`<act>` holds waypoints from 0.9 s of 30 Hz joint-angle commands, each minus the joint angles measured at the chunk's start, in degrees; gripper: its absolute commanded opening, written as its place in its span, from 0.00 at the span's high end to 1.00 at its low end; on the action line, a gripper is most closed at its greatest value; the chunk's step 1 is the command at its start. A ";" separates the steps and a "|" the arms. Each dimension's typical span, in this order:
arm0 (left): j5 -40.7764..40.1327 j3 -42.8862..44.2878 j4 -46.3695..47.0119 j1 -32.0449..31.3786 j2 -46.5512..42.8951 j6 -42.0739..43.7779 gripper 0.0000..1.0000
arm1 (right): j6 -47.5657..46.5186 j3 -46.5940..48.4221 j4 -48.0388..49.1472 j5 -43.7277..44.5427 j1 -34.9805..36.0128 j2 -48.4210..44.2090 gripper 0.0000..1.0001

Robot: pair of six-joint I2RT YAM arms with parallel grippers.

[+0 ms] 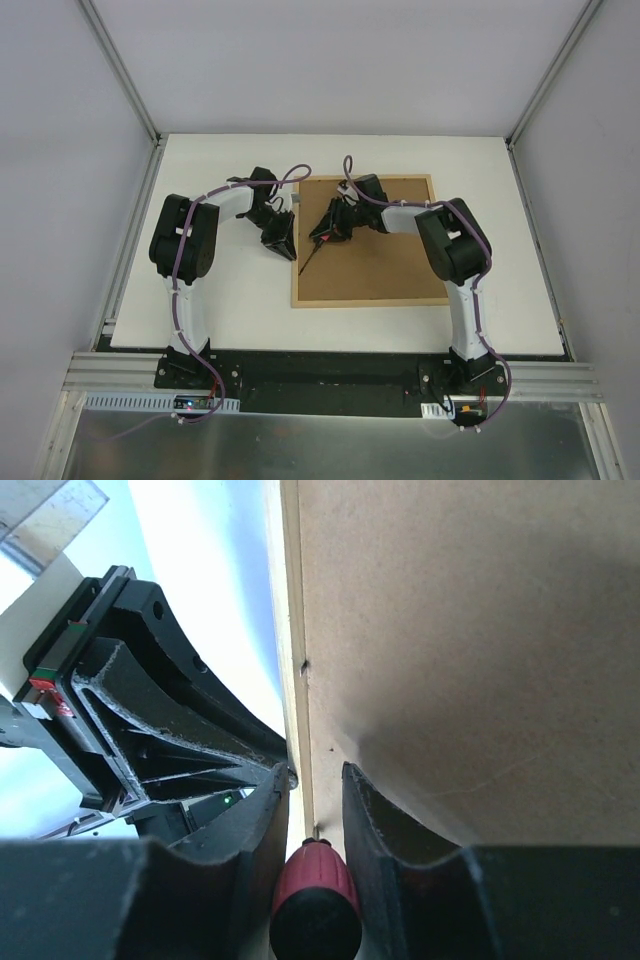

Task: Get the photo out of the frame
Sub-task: Release the photo frame item from the photo frame.

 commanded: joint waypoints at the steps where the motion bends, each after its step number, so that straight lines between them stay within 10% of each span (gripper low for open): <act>1: -6.54 -1.24 1.23 -2.52 1.42 1.04 1.00 | -1.02 -1.01 2.33 -0.73 1.06 -2.51 1.00; 27: -8.65 -0.89 1.23 -2.52 1.16 0.07 1.00 | -3.92 -2.59 3.30 2.69 0.18 -3.22 1.00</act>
